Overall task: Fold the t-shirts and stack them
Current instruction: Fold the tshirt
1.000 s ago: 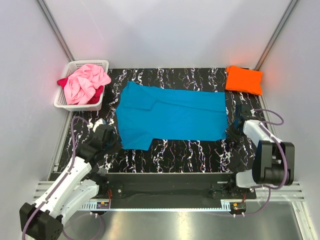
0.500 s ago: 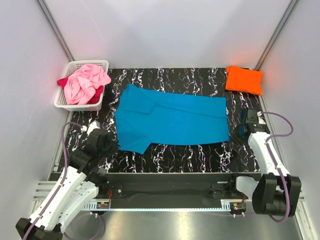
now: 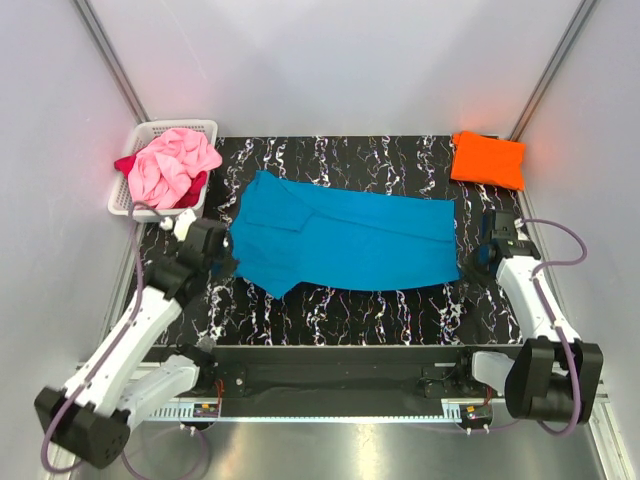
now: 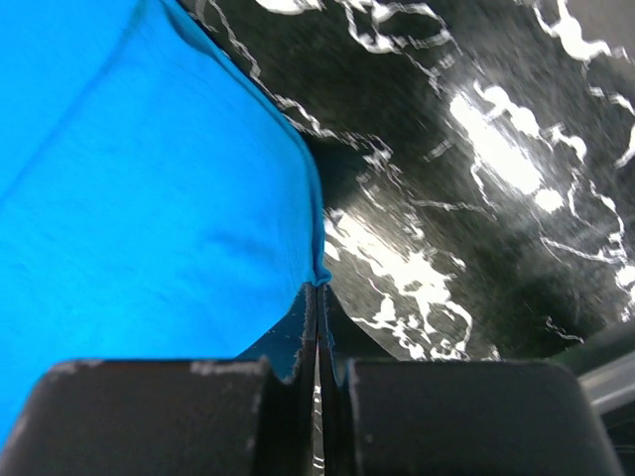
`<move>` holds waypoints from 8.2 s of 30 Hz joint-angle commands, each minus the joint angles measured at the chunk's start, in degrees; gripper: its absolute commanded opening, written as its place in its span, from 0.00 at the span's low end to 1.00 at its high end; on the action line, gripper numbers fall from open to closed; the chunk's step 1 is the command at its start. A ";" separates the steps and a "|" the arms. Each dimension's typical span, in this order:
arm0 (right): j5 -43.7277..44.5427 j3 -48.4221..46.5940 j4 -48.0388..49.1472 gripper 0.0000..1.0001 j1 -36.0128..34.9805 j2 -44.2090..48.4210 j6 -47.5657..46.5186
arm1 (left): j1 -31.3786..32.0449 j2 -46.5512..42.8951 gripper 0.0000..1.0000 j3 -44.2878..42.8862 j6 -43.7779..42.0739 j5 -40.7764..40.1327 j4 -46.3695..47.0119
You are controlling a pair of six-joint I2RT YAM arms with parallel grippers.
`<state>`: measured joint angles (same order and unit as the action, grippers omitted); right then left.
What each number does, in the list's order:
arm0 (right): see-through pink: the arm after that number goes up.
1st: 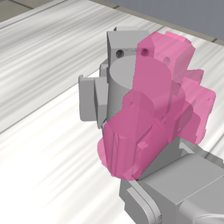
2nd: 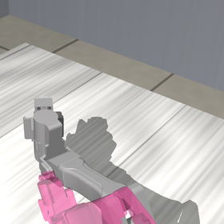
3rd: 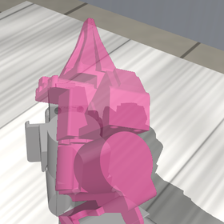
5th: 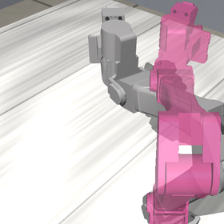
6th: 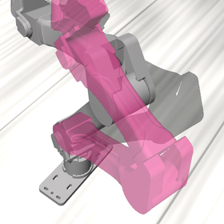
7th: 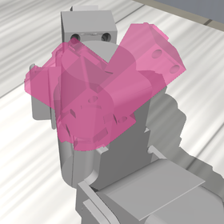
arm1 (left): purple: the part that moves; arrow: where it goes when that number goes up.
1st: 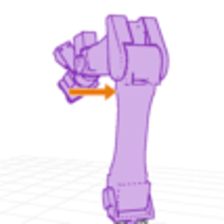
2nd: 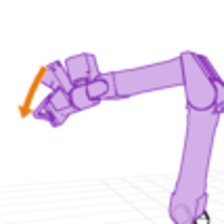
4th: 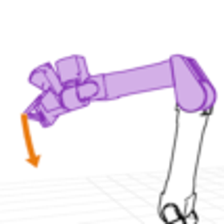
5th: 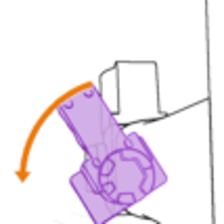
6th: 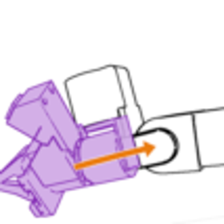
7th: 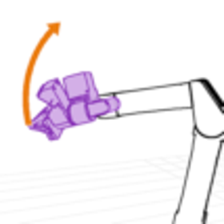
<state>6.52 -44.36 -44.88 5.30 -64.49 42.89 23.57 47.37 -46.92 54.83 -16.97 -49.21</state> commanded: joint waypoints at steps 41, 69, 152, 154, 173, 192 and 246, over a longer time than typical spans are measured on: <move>1.47 -34.92 18.16 0.00 0.32 -46.96 -2.90 | -13.55 68.73 0.00 -51.78 -12.99 -2.19 17.75; 2.18 -32.29 21.59 0.44 0.24 -37.48 -8.00 | -14.78 53.18 0.37 -28.32 -16.16 4.66 39.21; -0.90 -4.95 4.37 0.32 -15.32 -11.71 -2.64 | -1.60 28.73 0.34 -6.53 -6.76 12.48 16.04; -0.99 -4.95 4.28 0.32 -15.23 -11.54 -2.81 | -1.69 31.18 0.35 -5.82 -6.23 14.68 18.53; -1.08 -5.65 4.28 0.33 -15.23 -13.29 -3.96 | -1.60 37.44 0.38 -2.48 -2.62 17.24 23.63; -0.72 -5.56 4.10 0.33 -15.23 -14.00 -3.78 | -1.51 42.45 0.08 -3.36 -3.32 13.55 24.16; -6.35 -26.91 7.88 0.44 -16.72 -36.75 -19.24 | 2.53 48.07 0.40 -12.85 -11.15 10.30 20.40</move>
<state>2.85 -66.87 -38.81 -10.41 -98.15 26.50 26.00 94.37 -58.76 42.06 -8.93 -25.74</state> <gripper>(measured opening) 0.437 0.398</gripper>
